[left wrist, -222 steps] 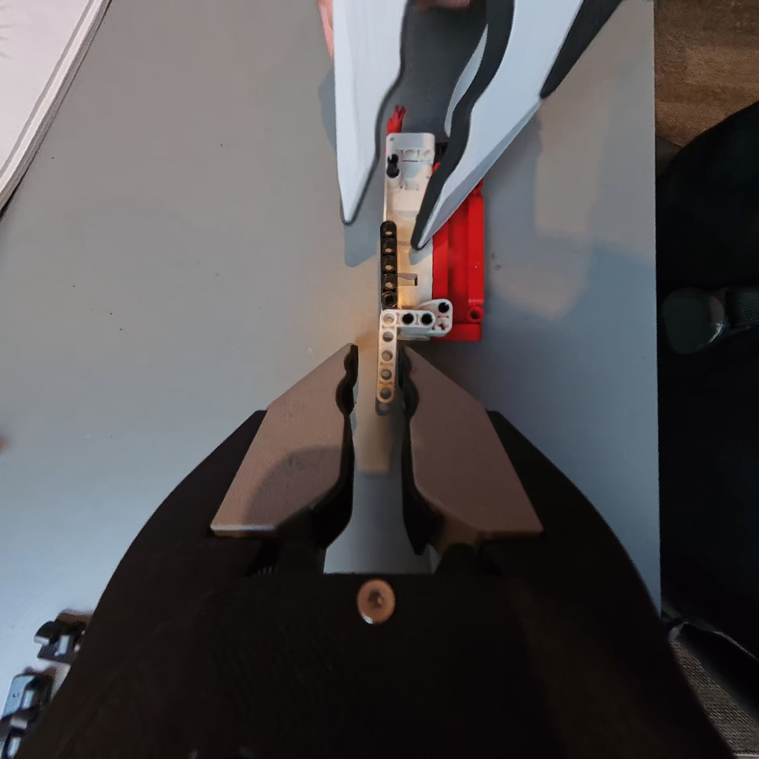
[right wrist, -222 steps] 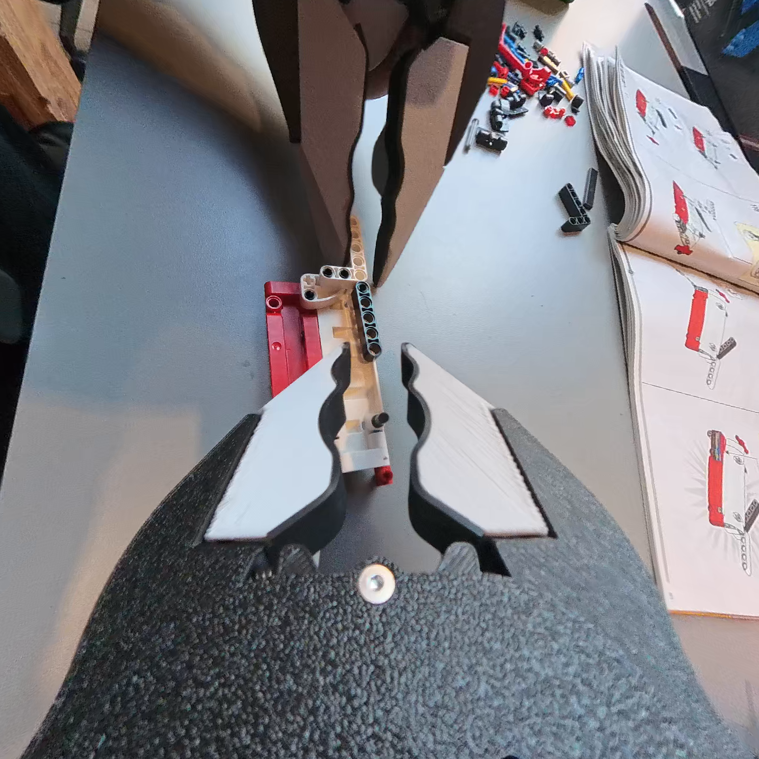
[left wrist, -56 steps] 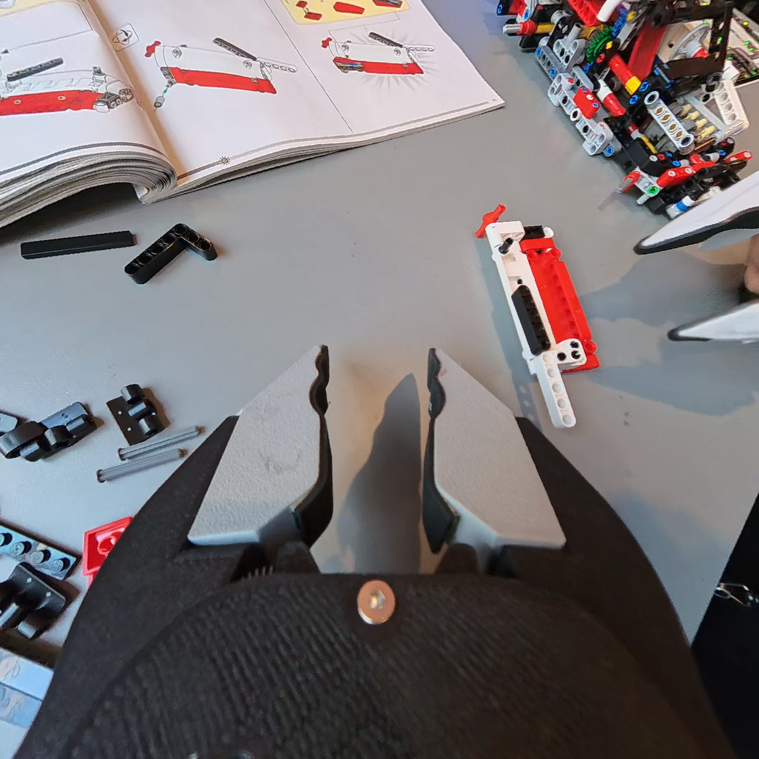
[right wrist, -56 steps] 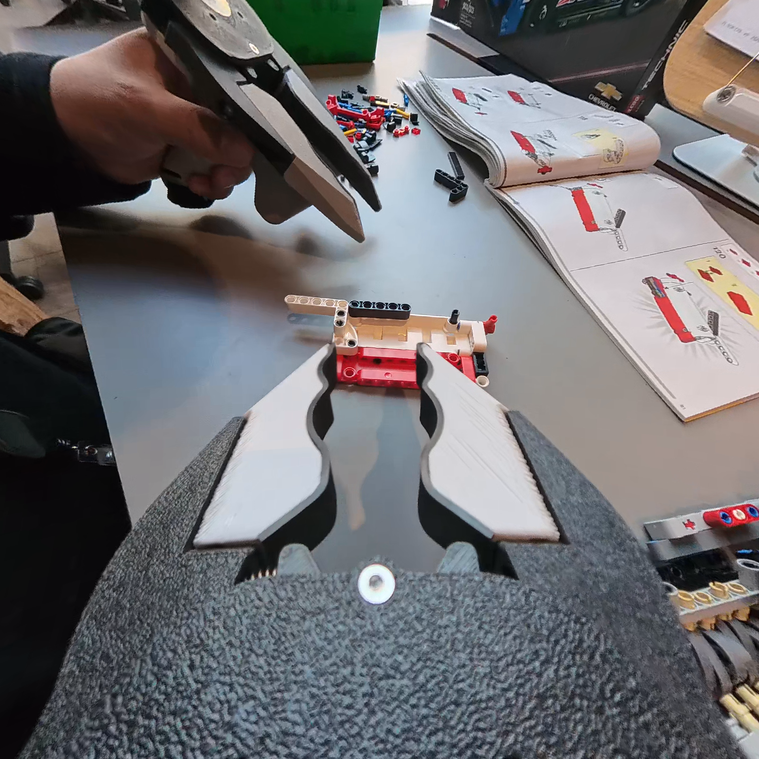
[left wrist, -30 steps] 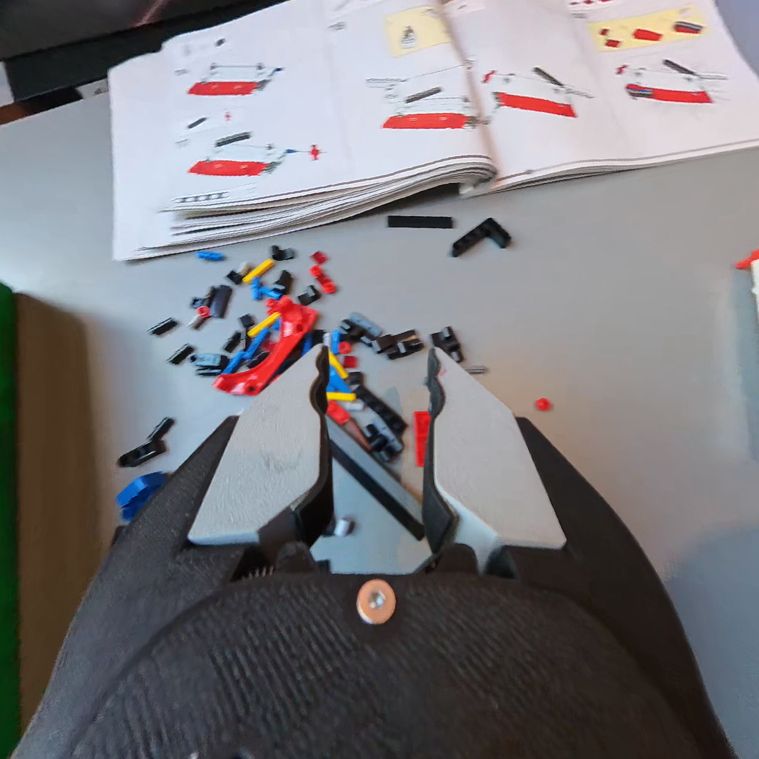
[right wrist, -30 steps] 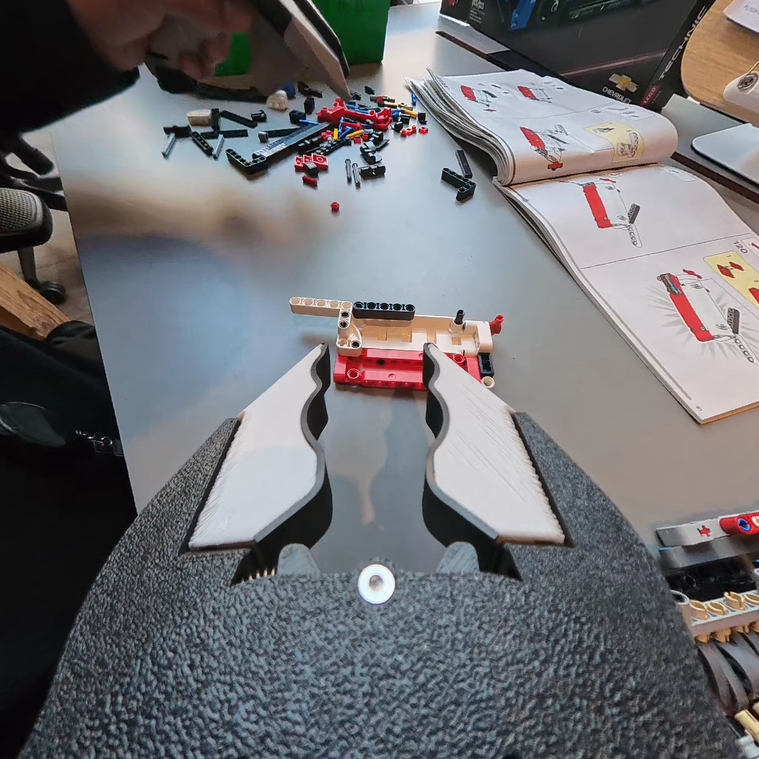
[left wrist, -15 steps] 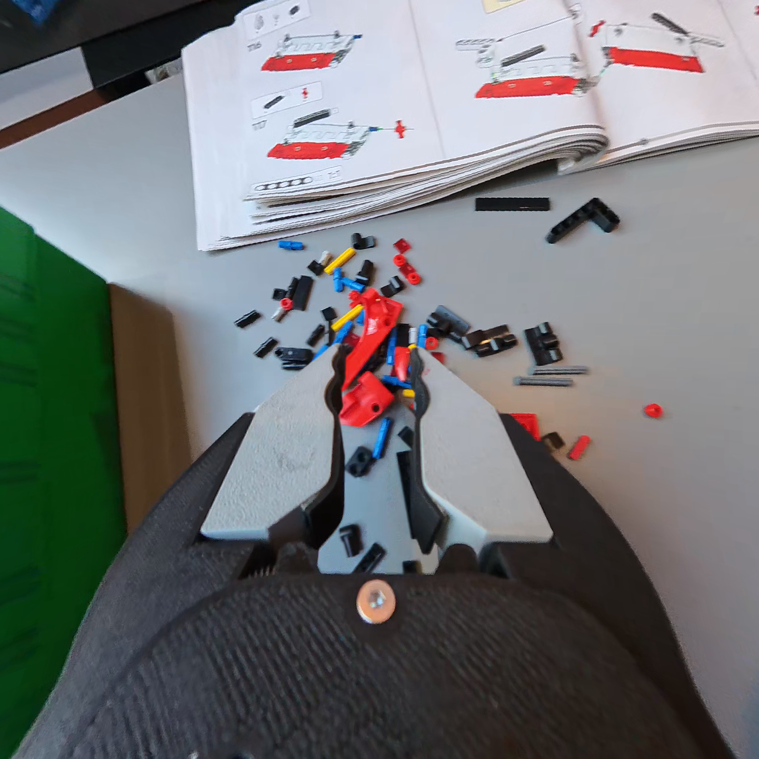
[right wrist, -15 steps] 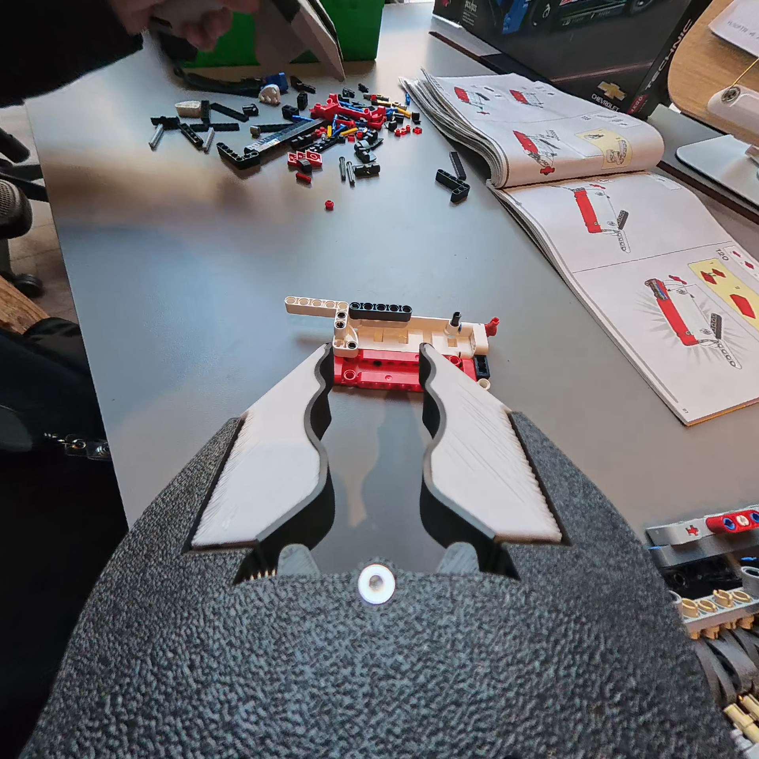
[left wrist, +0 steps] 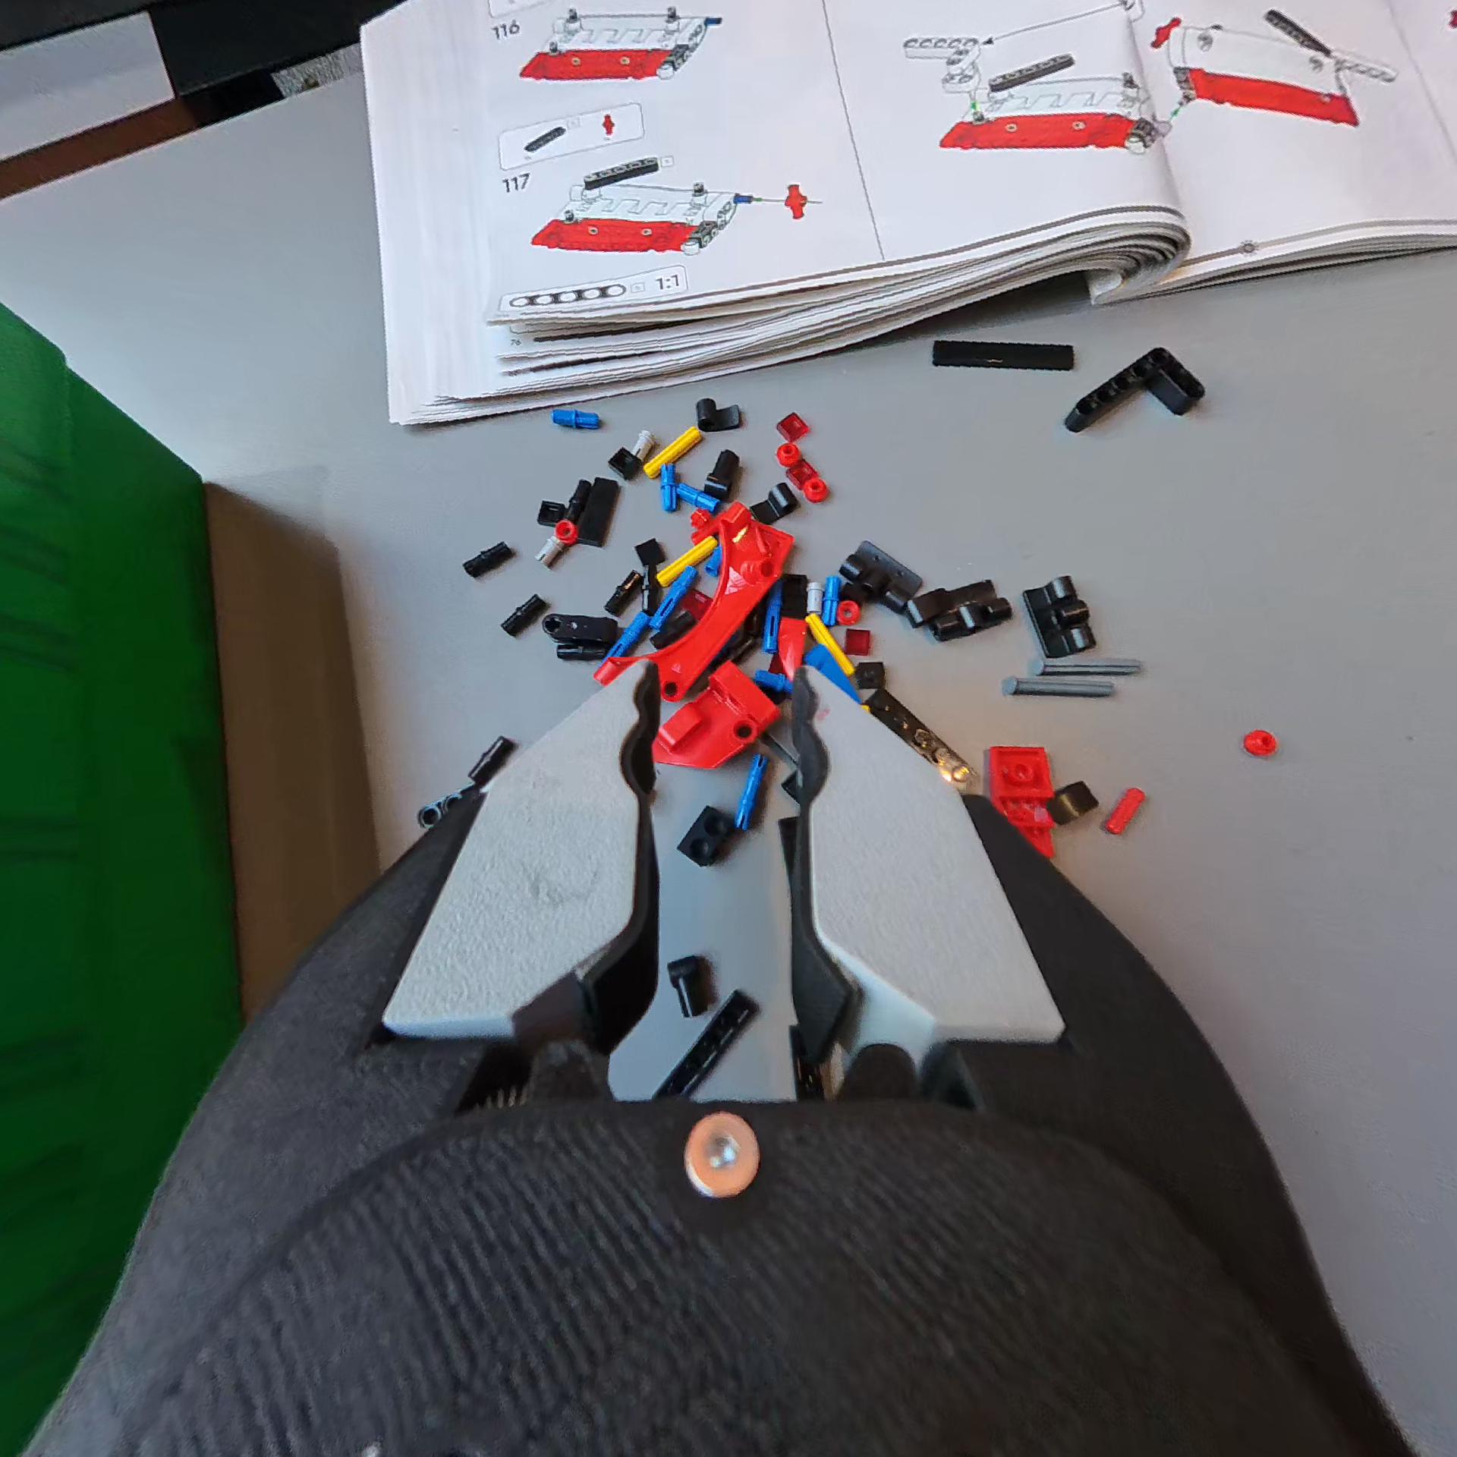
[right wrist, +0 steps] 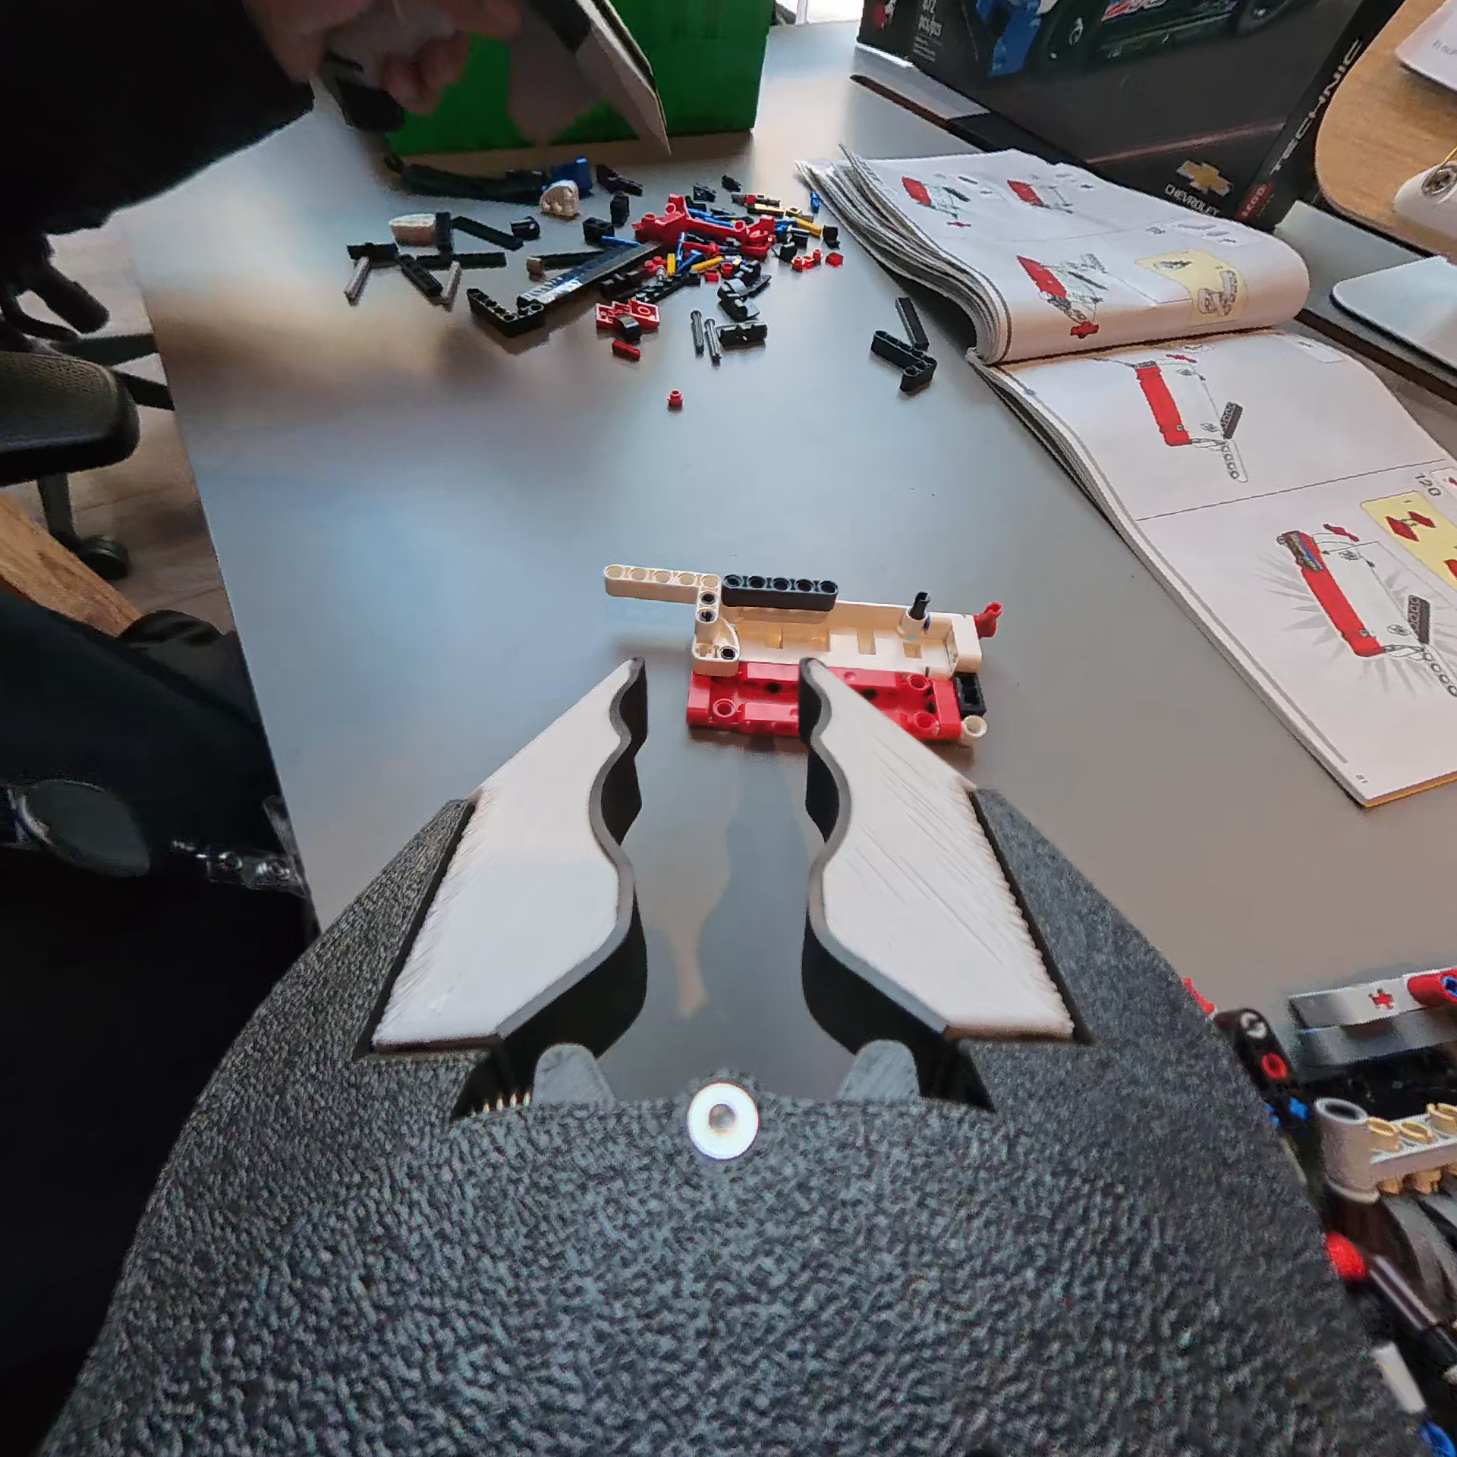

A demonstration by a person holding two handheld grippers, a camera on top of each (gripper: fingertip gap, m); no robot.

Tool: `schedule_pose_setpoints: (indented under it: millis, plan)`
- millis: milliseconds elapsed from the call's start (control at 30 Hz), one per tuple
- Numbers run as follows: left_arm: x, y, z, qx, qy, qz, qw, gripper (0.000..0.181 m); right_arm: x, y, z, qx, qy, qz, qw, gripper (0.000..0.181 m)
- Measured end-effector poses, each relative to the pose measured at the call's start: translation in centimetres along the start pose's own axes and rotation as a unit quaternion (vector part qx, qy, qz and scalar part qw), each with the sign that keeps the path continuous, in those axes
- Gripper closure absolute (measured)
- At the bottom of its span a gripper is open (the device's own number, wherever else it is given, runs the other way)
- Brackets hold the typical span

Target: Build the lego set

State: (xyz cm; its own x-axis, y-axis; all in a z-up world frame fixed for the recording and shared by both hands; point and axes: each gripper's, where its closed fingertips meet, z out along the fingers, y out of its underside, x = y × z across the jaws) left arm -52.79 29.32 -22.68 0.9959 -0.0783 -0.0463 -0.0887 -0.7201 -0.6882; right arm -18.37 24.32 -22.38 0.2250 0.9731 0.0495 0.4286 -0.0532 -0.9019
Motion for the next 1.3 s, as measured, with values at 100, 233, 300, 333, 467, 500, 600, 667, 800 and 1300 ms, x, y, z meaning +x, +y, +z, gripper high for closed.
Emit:
schedule_pose_setpoints:
  millis: [100, 233, 300, 333, 467, 500, 600, 667, 800, 1300]
  plan:
    - [0.2, 0.4, 0.3, -0.004, 0.006, 0.0, 1.0, 0.151, -0.3, 0.4, -0.6, -0.004, 0.003, 0.0, 1.0, 0.144]
    - [0.5, 0.4, 0.3, -0.003, 0.009, 0.003, 1.0, 0.151, -0.5, 0.9, -1.1, -0.013, 0.0, -0.005, 1.0, 0.147]
    - [0.6, 0.5, 0.2, -0.003, 0.009, 0.004, 1.0, 0.151, -0.5, 1.0, -1.9, -0.015, 0.001, -0.013, 1.0, 0.147]
    - [0.5, 0.5, 0.1, -0.002, 0.009, 0.004, 1.0, 0.151, -0.3, 0.9, -2.5, -0.011, 0.006, -0.016, 1.0, 0.148]
    - [0.4, 1.0, 0.2, -0.004, 0.01, 0.001, 1.0, 0.151, 1.3, 1.3, -4.8, -0.007, 0.029, -0.005, 1.0, 0.15]
    - [0.4, 1.1, 0.3, -0.006, 0.01, 0.0, 1.0, 0.151, 1.8, 1.7, -5.3, -0.012, 0.036, -0.001, 0.999, 0.15]
    - [0.5, 1.5, 0.6, -0.011, 0.011, -0.003, 1.0, 0.15, 3.1, 2.9, -6.7, -0.03, 0.055, -0.003, 0.998, 0.15]
    - [0.4, 1.6, 0.5, -0.011, 0.01, -0.001, 1.0, 0.15, 3.5, 3.8, -7.9, -0.043, 0.063, -0.009, 0.997, 0.152]
    - [0.3, 1.8, 0.4, -0.011, 0.01, -0.003, 1.0, 0.15, 4.6, 6.3, -10.7, -0.081, 0.078, -0.018, 0.994, 0.157]
    - [0.3, 2.6, 0.5, -0.013, 0.012, -0.008, 1.0, 0.15, 11.3, 10.8, -15.5, -0.142, 0.138, 0.013, 0.98, 0.157]
